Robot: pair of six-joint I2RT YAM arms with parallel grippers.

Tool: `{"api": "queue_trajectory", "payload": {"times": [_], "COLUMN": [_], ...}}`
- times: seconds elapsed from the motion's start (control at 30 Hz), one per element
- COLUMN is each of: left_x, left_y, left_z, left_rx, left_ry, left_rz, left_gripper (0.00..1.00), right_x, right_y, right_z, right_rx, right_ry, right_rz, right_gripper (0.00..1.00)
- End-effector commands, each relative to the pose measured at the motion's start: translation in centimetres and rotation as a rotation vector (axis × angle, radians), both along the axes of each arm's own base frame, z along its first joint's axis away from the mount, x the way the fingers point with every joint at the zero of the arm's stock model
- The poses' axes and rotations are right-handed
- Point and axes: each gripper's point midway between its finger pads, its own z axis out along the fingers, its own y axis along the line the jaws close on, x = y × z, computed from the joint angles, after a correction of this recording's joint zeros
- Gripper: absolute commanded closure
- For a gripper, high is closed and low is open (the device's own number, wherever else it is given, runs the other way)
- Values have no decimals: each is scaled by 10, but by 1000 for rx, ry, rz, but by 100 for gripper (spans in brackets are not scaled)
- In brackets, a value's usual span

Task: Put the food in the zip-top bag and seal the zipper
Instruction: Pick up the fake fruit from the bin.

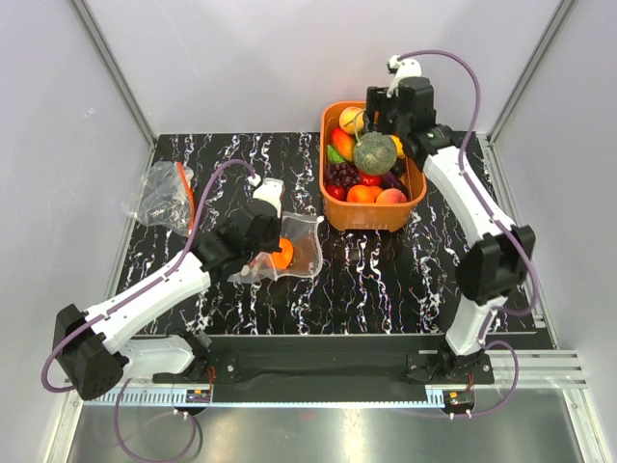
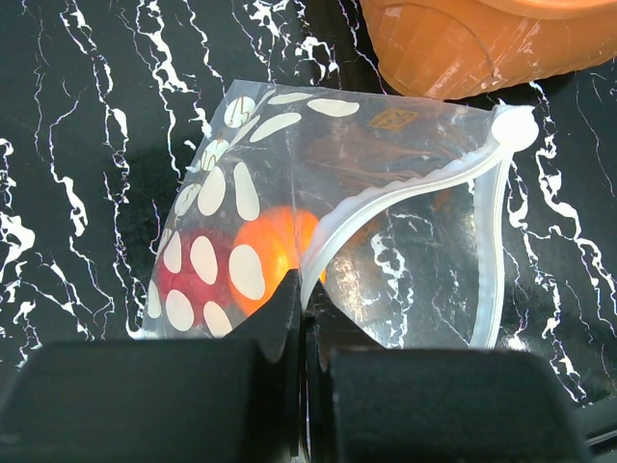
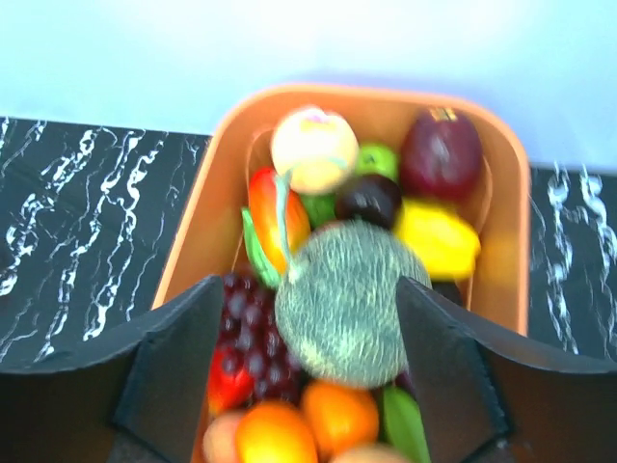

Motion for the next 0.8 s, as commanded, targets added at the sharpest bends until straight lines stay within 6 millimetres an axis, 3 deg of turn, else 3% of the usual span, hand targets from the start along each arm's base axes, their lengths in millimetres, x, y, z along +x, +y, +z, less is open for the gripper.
{"api": "queue_trajectory", "payload": {"times": [0.0,0.03,0.07,0.1,0.17,0.2,0.27,0.3,0.53,0.63,0.77], "left_x": [6,7,7,8,8,9,9,9,10,11,11], "left_y": [-2,-2,-2,-3,-3,-4,-4,-4,-3,-3,-3], "left_z": [18,19,18,19,18,17,16,16,12,12,13], "left_rx": [-42,-44,-41,-43,-38,-35,-30,-29,-19,-15,-18], "left_ry": [-55,-59,-55,-57,-55,-53,-54,-53,-52,-50,-53], "left_rz": [7,8,8,6,5,4,1,5,7,7,9], "left_gripper": [100,100,100,100,100,100,100,100,100,100,100], "right_x": [26,32,37,46,53,59,65,69,73,67,59], "right_y": [23,26,28,30,40,47,55,58,50,50,57], "right_z": [-28,-22,-24,-39,-38,-56,-60,-78,-118,-121,-106], "right_rx": [-85,-88,-104,-116,-113,-119,-119,-132,-225,-243,-205], "right_ry": [40,20,14,33,21,51,55,84,160,165,132], "right_rz": [133,144,156,160,211,232,278,288,297,327,360], "right_gripper": [23,24,25,28,31,32,32,32,32,32,34]}}
